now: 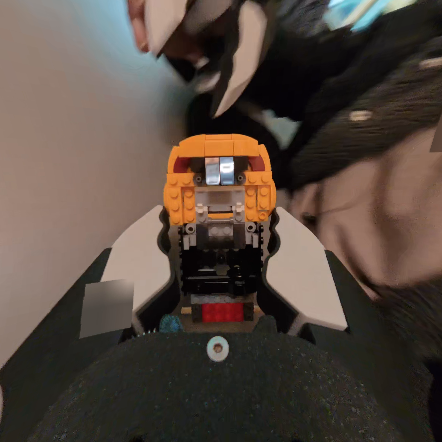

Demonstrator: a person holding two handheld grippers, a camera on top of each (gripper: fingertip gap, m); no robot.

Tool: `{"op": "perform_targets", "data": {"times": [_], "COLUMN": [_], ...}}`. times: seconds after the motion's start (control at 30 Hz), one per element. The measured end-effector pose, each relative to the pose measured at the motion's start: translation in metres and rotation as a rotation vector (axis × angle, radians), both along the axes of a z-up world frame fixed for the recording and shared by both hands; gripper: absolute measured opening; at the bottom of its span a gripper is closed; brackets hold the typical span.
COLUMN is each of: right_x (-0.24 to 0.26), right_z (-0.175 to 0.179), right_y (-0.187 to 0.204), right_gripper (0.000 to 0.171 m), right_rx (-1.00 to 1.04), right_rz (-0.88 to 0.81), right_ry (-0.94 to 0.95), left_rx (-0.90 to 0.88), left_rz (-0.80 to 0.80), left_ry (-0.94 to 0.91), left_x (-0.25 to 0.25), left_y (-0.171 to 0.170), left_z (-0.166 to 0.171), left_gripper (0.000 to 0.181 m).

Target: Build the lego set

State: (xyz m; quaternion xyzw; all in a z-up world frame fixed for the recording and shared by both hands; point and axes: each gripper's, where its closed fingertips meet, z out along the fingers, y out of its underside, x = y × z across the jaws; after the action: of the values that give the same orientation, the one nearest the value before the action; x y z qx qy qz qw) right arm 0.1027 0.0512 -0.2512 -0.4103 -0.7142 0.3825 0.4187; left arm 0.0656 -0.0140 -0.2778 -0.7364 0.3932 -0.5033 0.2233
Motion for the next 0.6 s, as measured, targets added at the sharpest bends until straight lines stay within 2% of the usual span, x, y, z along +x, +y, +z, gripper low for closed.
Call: {"op": "perform_targets", "data": {"times": [0.1, 0.17, 0.33, 0.5, 0.6], "right_x": [-0.007, -0.014, -0.031, -0.04, -0.045], "right_z": [0.008, 0.012, 0.034, 0.034, 0.03], "right_y": [-0.033, -0.05, -0.079, -0.102, -0.108], "right_gripper": [0.054, 0.057, 0.059, 0.063, 0.049], "right_rx": [0.157, 0.215, 0.267, 0.292, 0.311], "right_rz": [0.091, 0.142, 0.229, 0.297, 0.298], "right_ry": [-0.007, -0.012, 0.016, -0.026, -0.024], "left_rx": [-0.075, -0.101, -0.115, -0.114, -0.116], "left_rz": [-0.17, -0.253, -0.375, -0.394, -0.395], "left_ry": [-0.246, -0.327, -0.307, -0.308, -0.313], "left_x": [-0.003, -0.005, -0.001, 0.002, 0.002], "left_y": [-0.023, -0.035, -0.057, -0.062, -0.063], "left_z": [0.032, 0.043, 0.039, 0.039, 0.04], "left_gripper": [0.081, 0.081, 0.081, 0.081, 0.081]}}
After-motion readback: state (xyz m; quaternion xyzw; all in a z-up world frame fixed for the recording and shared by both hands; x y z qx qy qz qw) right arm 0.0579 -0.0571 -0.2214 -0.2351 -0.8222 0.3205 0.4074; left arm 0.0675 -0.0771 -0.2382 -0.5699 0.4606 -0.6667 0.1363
